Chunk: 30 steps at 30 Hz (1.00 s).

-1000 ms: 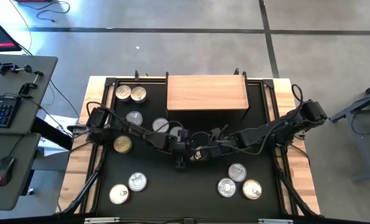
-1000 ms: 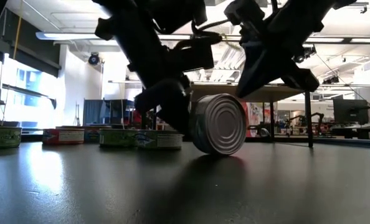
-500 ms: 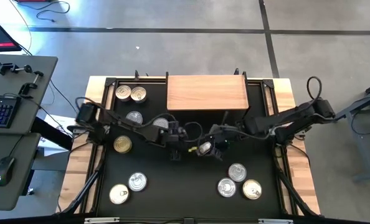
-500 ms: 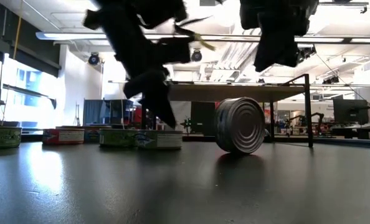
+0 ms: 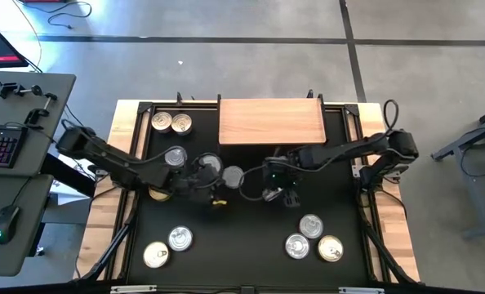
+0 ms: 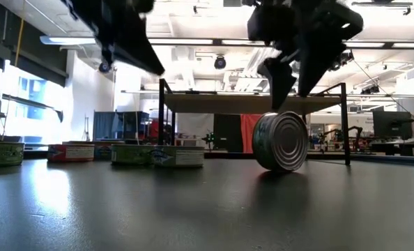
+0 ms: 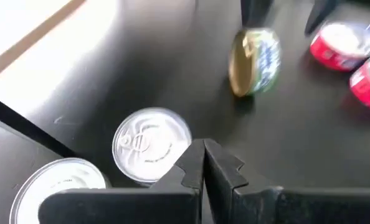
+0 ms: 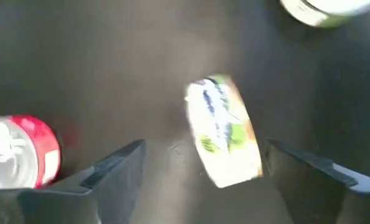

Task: Stack canned seafood by type on shelf
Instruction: Put the green tuna can on the shelf

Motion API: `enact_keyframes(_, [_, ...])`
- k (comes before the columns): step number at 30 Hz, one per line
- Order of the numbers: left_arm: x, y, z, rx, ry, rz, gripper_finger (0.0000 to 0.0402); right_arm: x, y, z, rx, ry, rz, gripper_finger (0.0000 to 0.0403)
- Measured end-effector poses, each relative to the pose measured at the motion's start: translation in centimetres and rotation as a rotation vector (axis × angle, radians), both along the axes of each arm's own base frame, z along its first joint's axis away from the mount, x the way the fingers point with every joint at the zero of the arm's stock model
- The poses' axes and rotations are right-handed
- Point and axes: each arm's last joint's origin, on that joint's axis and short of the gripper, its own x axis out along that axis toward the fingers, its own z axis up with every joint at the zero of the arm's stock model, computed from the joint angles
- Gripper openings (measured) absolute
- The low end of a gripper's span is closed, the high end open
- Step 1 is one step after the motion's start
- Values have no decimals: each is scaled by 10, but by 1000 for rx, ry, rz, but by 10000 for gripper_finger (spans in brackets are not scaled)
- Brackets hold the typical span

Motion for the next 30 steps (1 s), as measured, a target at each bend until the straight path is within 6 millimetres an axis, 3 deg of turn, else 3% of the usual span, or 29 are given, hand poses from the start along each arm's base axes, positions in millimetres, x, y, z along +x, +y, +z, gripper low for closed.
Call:
enact_keyframes(4, [-4,-6,6,24,-50,19,0,6,4,-15,-138,28,66,321])
enact_keyframes(9, [-5,-14,12,5,-104,-4,0,15,7,-41,-147,107,68,320])
enact_keyframes(13, [-13,-18,44,20,-278,-72,0,19,12,-49,-152,109,34,303])
enact_keyframes(17, [-35,-10,81,108,-422,-47,0,20,13,-48,-176,87,-44,240])
enact_keyframes(22, [-60,6,109,161,-504,-17,0,20,17,-34,-187,46,-86,117])
enact_keyframes(25, [-69,11,117,184,-522,-21,0,21,22,-15,-182,30,-96,120])
enact_keyframes(30, [-75,14,122,246,-517,-46,0,17,36,41,-230,-72,-194,120])
